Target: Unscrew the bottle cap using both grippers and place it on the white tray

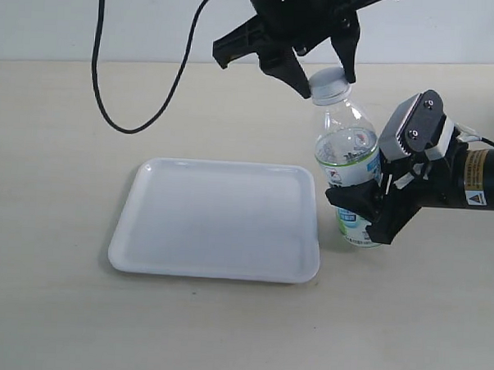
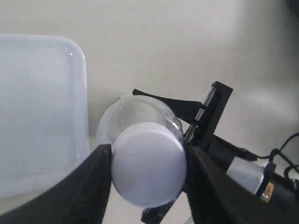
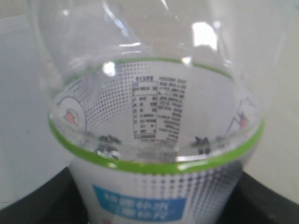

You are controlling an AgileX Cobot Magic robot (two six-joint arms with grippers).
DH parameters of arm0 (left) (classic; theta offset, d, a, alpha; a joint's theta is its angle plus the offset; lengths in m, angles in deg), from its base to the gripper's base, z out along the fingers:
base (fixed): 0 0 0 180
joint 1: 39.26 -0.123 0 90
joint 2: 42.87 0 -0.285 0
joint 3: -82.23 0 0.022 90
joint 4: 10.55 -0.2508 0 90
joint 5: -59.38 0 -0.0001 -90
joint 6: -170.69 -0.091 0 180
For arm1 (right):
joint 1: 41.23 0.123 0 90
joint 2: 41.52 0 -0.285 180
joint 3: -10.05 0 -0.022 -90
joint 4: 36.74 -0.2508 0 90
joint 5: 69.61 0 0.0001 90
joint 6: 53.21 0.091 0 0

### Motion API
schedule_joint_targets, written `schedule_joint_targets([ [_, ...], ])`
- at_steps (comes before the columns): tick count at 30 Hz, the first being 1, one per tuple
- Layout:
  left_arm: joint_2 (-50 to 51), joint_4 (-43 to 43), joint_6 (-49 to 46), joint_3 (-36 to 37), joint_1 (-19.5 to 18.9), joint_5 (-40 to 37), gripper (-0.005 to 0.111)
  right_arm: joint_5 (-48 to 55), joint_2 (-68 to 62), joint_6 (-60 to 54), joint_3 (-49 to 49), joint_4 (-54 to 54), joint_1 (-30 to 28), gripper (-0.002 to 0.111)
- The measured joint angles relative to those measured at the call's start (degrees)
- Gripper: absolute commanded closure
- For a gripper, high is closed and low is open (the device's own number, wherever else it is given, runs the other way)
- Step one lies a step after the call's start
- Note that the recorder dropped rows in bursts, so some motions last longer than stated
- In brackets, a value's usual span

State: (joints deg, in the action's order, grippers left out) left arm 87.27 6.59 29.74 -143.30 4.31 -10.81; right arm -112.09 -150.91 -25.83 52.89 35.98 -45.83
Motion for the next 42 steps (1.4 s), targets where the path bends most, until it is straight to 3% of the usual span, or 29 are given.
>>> schedule_joint_targets([
  [5,0.0,0.3,7.7,0.0,0.0,0.0,0.107,0.0,0.0,0.0,0.0,0.1,0.0,0.108],
  [12,0.0,0.5,6.5,0.0,0.0,0.0,0.103,-0.2,0.0,0.0,0.0,0.2,0.0,0.108],
  [16,0.0,0.7,4.1,0.0,0.0,0.0,0.073,-0.2,0.0,0.1,0.0,0.2,0.0,0.108],
  [20,0.0,1.2,1.6,0.0,0.0,0.0,0.020,-0.2,0.0,0.2,0.0,0.2,0.0,0.108],
  [22,0.1,1.9,0.1,0.0,0.0,0.0,0.002,-0.3,0.0,0.2,0.0,0.2,0.0,0.108],
  [28,0.3,2.6,-8.6,0.0,0.3,0.0,0.004,-0.4,0.0,0.6,0.0,0.2,0.0,0.108],
  [31,-0.1,2.0,-24.9,0.0,0.3,0.0,0.004,-0.4,0.0,1.1,0.0,0.2,0.0,0.108],
  [35,-0.8,1.8,-37.2,0.0,0.3,0.0,0.004,-0.4,0.0,2.3,0.0,0.2,0.0,0.108],
  [42,-1.2,3.1,-68.1,0.0,0.3,0.0,0.004,-0.4,0.0,3.6,0.0,0.2,0.0,0.108],
])
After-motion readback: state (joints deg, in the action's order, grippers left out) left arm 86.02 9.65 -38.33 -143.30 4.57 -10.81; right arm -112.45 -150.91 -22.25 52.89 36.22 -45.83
